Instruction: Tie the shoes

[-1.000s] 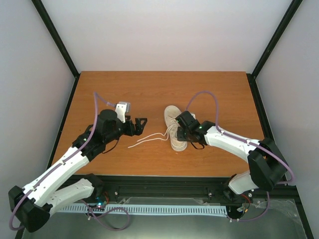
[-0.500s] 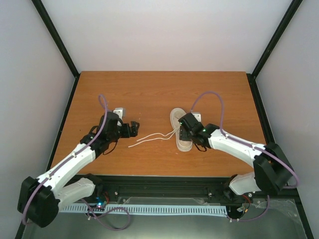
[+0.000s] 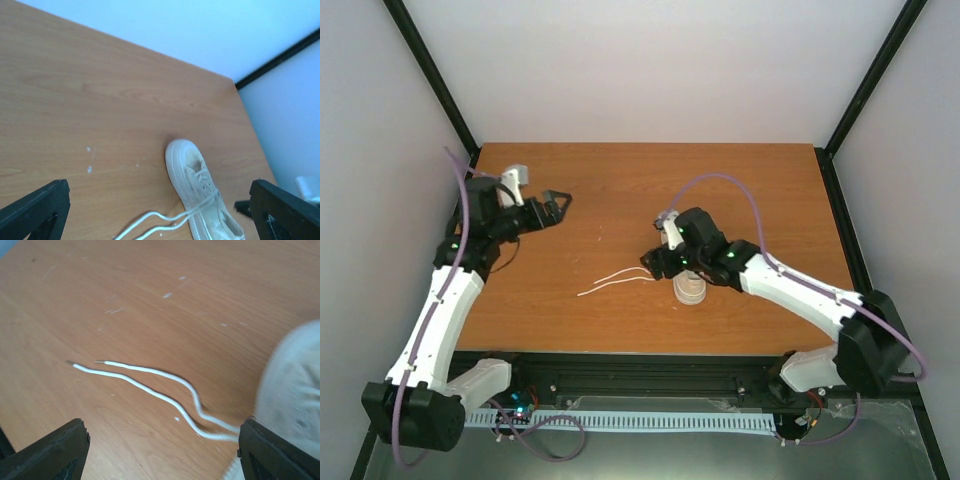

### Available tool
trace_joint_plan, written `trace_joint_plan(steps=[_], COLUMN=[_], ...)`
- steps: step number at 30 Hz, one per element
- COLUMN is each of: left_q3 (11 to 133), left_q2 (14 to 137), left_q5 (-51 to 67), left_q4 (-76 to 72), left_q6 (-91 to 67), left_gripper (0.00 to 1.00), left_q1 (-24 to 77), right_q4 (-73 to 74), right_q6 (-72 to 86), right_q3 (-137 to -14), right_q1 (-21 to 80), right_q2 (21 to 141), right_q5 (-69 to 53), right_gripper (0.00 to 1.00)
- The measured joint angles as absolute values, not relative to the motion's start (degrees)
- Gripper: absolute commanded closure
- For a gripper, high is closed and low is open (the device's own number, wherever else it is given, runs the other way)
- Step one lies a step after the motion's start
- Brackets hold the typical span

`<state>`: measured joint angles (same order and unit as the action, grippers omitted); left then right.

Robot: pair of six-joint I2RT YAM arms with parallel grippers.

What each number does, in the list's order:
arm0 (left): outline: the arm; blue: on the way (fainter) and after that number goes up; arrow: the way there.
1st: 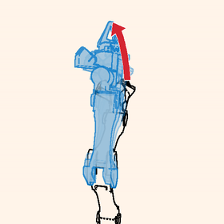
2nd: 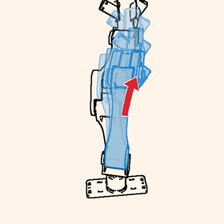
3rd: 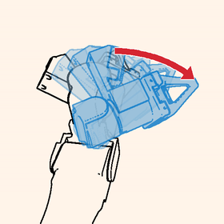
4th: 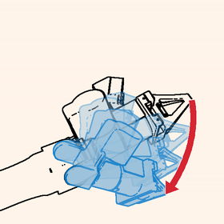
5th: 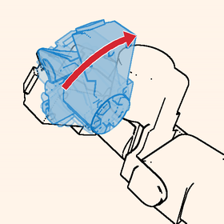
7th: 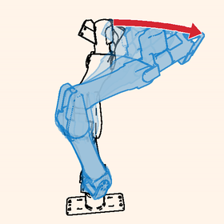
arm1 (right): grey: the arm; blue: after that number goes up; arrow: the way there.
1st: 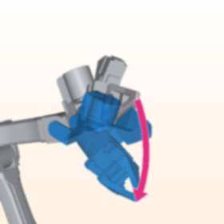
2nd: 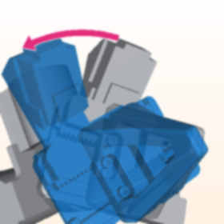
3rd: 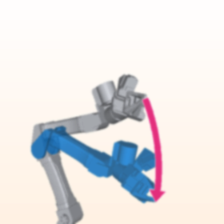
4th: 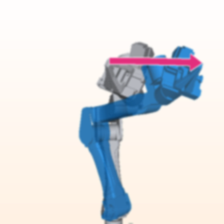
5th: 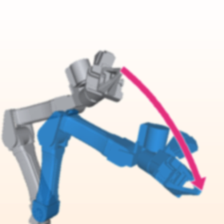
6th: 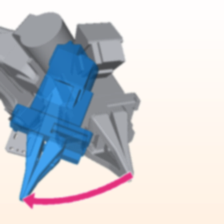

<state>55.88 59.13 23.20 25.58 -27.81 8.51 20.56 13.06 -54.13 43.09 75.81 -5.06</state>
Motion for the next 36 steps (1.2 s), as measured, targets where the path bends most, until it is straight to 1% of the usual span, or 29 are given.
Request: trace_joint_plan(steps=[2,4,9,12,18,22,26,31,33,36], left_q3=[59.00,60.88,60.80,58.43,56.95,56.95,56.93,56.93,56.93,56.93], left_q2=[59.18,59.31,58.46,55.13,52.42,53.91,54.48,54.46,54.43,54.43], left_q5=[25.19,23.05,12.34,4.54,-0.12,-1.61,-1.78,-1.96,-2.11,-2.15], left_q4=[28.10,31.24,36.36,37.60,38.13,38.79,39.29,39.53,39.53,39.53], left_q6=[-26.63,-24.40,-18.52,-15.81,-13.93,-13.54,-13.41,-13.37,-13.37,-13.37], left_gripper=[0.00,0.00,0.00,0.00,0.00,0.00,0.00,0.00,0.00,0.00], left_q1=[4.43,2.44,2.24,2.24,2.24,2.24,2.24,2.24,2.24,2.24], right_q4=[18.76,17.78,16.47,16.14,16.73,16.78,17.06,17.26,16.58,14.52], right_q6=[10.33,7.51,1.32,-1.72,-5.43,-7.01,-8.36,-9.28,-9.65,-10.09], right_q3=[-55.77,-58.26,-65.71,-68.75,-75.57,-77.73,-78.63,-78.67,-78.22,-76.75], right_q1=[43.70,44.42,45.98,46.22,46.63,47.37,48.21,50.13,51.35,52.95], right_q2=[79.59,84.51,97.56,104.03,113.58,117.38,119.44,119.59,119.57,119.15], right_q5=[-8.93,-11.38,-13.96,-15.25,-16.56,-17.47,-18.55,-19.16,-18.98,-17.15], right_gripper=[0.20,0.20,0.20,0.20,0.21,0.22,0.27,0.31,0.34,0.43])
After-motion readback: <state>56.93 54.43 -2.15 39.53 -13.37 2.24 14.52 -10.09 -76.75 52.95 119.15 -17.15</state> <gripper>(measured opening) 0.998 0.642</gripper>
